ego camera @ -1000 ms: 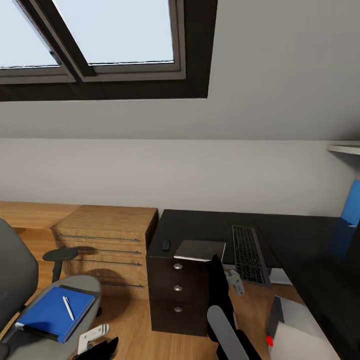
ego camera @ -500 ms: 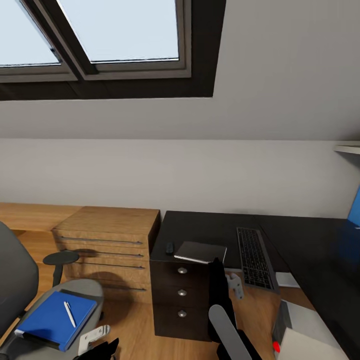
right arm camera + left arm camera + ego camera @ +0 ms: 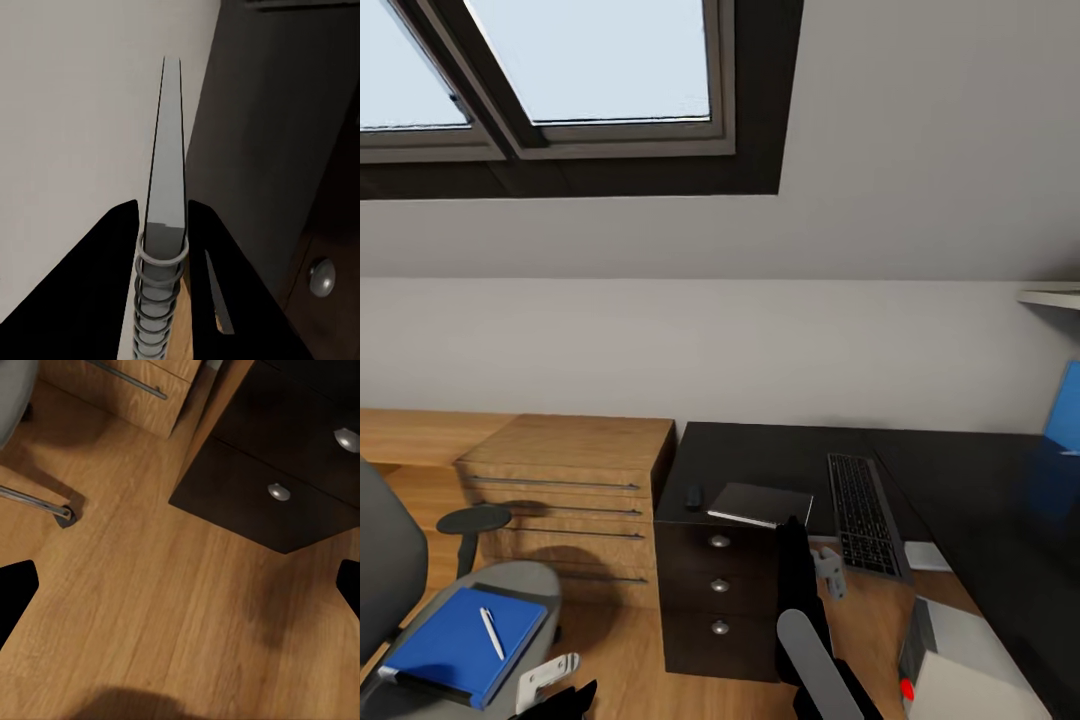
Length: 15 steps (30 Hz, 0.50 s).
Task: In the bedroom, organize the workspace by keeping the computer under the desk, ensuring the monitor is on the desk, placing the keyboard on the desk next to the monitor, placing the mouse on the desk next to the keyboard, moving the folder from the swivel chair onto the desk next to the mouse, stacking the notebook on top of the folder with the pen on top of the notebook, and positioning the swivel chair next to the desk.
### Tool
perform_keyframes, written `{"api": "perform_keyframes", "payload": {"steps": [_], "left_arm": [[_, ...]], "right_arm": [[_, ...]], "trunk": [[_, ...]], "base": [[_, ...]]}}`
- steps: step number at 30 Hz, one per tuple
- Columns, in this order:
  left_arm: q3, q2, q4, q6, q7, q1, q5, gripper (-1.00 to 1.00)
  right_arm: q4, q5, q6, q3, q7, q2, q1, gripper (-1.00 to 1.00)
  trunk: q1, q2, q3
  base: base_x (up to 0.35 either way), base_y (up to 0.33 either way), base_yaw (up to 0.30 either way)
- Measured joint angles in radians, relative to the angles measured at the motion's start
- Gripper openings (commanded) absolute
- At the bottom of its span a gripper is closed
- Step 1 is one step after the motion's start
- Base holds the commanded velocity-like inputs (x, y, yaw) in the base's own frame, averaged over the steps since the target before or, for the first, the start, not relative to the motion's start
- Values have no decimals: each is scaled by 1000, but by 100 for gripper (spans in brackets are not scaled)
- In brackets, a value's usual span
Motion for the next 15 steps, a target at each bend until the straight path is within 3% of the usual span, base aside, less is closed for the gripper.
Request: {"api": "perform_keyframes", "payload": {"steps": [15], "left_arm": [[2, 0, 2, 0, 3, 0, 3, 100]], "right_arm": [[0, 0, 0, -1, 0, 0, 0, -100]], "trunk": [[0, 0, 0]], "base": [[0, 0, -29]]}}
